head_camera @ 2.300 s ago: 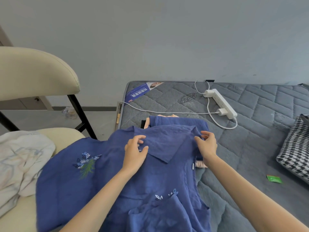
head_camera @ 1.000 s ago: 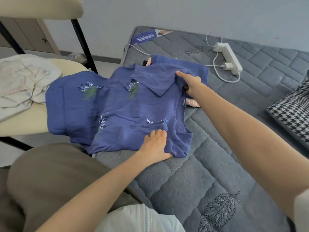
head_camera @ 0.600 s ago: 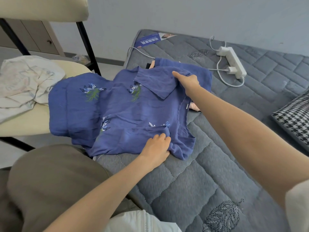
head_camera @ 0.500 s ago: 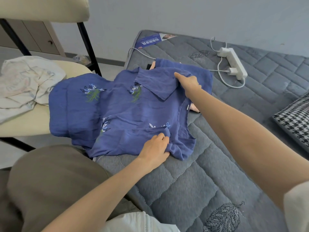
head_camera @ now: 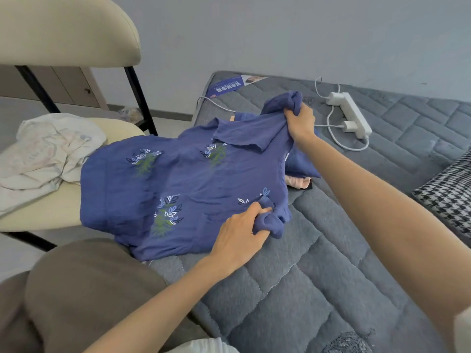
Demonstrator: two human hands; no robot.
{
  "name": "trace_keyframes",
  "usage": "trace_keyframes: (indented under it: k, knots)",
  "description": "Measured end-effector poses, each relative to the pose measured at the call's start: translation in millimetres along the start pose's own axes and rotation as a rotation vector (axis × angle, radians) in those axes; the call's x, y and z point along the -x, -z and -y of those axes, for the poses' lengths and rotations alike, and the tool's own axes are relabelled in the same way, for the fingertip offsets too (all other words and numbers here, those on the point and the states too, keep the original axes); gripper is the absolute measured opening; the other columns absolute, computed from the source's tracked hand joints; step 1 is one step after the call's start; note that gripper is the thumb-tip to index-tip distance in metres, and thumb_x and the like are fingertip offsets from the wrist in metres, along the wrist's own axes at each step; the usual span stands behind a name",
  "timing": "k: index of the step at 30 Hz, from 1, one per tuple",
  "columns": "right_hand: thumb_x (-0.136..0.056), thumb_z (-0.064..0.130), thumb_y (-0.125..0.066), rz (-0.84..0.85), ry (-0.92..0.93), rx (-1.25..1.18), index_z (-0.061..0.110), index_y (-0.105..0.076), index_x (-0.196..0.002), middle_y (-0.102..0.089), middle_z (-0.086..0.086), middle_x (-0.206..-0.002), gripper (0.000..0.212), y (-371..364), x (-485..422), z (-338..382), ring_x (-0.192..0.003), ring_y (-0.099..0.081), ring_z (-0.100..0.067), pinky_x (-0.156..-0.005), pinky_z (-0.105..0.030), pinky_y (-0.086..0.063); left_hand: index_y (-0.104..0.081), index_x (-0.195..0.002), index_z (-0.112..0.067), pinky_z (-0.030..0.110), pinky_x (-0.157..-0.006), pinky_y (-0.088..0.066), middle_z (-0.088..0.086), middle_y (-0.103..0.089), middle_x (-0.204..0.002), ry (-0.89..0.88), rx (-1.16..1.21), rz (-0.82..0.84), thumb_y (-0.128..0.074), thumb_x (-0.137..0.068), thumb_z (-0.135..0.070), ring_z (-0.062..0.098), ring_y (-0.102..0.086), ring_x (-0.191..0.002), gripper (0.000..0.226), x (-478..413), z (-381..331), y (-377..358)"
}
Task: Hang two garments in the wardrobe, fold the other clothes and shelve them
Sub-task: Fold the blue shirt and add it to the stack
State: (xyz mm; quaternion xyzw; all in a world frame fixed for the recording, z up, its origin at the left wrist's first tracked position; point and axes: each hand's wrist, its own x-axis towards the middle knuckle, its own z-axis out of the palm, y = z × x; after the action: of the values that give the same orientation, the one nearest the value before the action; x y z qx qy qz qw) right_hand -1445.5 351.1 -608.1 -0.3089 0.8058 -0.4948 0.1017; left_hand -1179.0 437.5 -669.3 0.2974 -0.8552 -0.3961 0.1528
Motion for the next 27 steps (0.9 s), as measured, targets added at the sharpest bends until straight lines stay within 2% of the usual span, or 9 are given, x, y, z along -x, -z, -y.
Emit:
trace_keyframes:
  k: [2, 5, 9, 10, 12, 16, 20, 23, 27]
  knots:
    - [-0.095, 0.02, -0.048, -0.013, -0.013, -0.002, 0.013, -0.056, -0.09, -0.056, -0.002, -0.085, 0.012, 16.2, -6.2, 2.7, -0.085, -0.051, -0.019, -0.07, -0.026, -0.037, -0.054, -0.112, -0.026, 0.038, -0.071, -0.048, -0.009, -0.069, -0.1, -0.026, 0.056, 0.03, -0.054, -0.087, -0.024, 0.018, -0.059, -0.078, 0.025, -3.5, -14.5, -1.6]
    - [-0.095, 0.022, -0.05, -0.063, -0.046, 0.005, 0.013, -0.056, -0.086, -0.056, -0.004, -0.083, 0.014, 49.5, -11.5, -2.7, -0.084, -0.052, -0.02, -0.062, -0.022, -0.038, -0.051, -0.103, -0.029, 0.034, -0.062, -0.045, -0.009, -0.069, -0.102, -0.078, 0.118, 0.084, -0.054, -0.086, -0.023, 0.011, -0.054, -0.065, 0.018, -7.1, -35.9, -11.0]
    - [-0.096, 0.026, -0.05, -0.132, -0.112, 0.071, 0.003, -0.062, -0.108, -0.058, -0.008, -0.094, 0.028, 103.2, -10.6, -22.6, -0.086, -0.053, -0.023, -0.056, -0.016, -0.038, -0.041, -0.089, -0.04, 0.022, -0.052, -0.033, -0.005, -0.07, -0.104, -0.172, 0.166, 0.151, -0.052, -0.084, -0.023, 0.005, -0.047, -0.055, 0.021, -9.6, -67.8, -30.6]
    - [-0.096, 0.026, -0.05, -0.143, -0.131, 0.09, 0.003, -0.061, -0.11, -0.06, -0.009, -0.097, 0.03, 117.3, -9.1, -28.3, -0.088, -0.054, -0.024, -0.062, -0.017, -0.041, -0.037, -0.086, -0.045, 0.024, -0.053, -0.035, -0.003, -0.069, -0.105, -0.195, 0.172, 0.164, -0.052, -0.084, -0.021, 0.006, -0.047, -0.055, 0.028, -9.8, -76.2, -36.9]
    - [-0.095, 0.026, -0.05, -0.159, -0.186, 0.066, 0.004, -0.062, -0.11, -0.062, -0.011, -0.101, 0.029, 141.5, -5.6, -40.1, -0.096, -0.056, -0.027, -0.078, -0.03, -0.046, -0.035, -0.079, -0.051, 0.026, -0.053, -0.037, -0.002, -0.069, -0.108, -0.216, 0.195, 0.192, -0.053, -0.085, -0.018, 0.008, -0.046, -0.055, 0.038, -9.0, -89.9, -50.2]
    - [-0.095, 0.023, -0.051, -0.234, -0.207, 0.043, 0.004, -0.063, -0.104, -0.058, -0.008, -0.096, 0.025, 190.8, 7.0, -61.2, -0.09, -0.053, -0.022, -0.071, -0.028, -0.038, -0.036, -0.074, -0.037, 0.015, -0.046, -0.028, -0.017, -0.067, -0.111, -0.218, 0.356, 0.255, -0.052, -0.085, -0.016, 0.005, -0.042, -0.049, 0.028, -4.4, -118.3, -84.1]
    - [-0.093, 0.024, -0.051, -0.265, -0.262, 0.13, 0.01, -0.064, -0.1, -0.064, -0.015, -0.105, 0.02, 223.9, 21.2, -80.0, -0.102, -0.059, -0.031, -0.076, -0.035, -0.045, -0.035, -0.072, -0.042, 0.026, -0.048, -0.025, 0.011, -0.065, -0.092, -0.182, 0.406, 0.289, -0.052, -0.088, -0.015, 0.009, -0.033, -0.05, 0.036, 1.8, -131.3, -107.5]
    - [-0.09, 0.024, -0.05, -0.251, -0.285, 0.226, 0.011, -0.065, -0.095, -0.066, -0.018, -0.107, 0.02, 228.8, 28.9, -92.2, -0.101, -0.06, -0.034, -0.072, -0.033, -0.043, -0.036, -0.077, -0.034, 0.025, -0.05, -0.024, -0.002, -0.053, -0.067, -0.148, 0.4, 0.335, -0.051, -0.09, -0.012, 0.009, -0.035, -0.051, 0.03, 8.6, -124.1, -112.4]
    - [-0.087, 0.023, -0.05, -0.241, -0.296, 0.286, 0.008, -0.066, -0.105, -0.065, -0.018, -0.109, 0.029, 216.9, 33.9, -96.7, -0.101, -0.06, -0.035, -0.073, -0.031, -0.043, -0.04, -0.08, -0.023, 0.024, -0.053, -0.029, -0.011, -0.046, -0.059, -0.037, 0.444, 0.367, -0.046, -0.087, -0.006, 0.007, -0.038, -0.055, 0.019, 13.3, -104.4, -103.3]
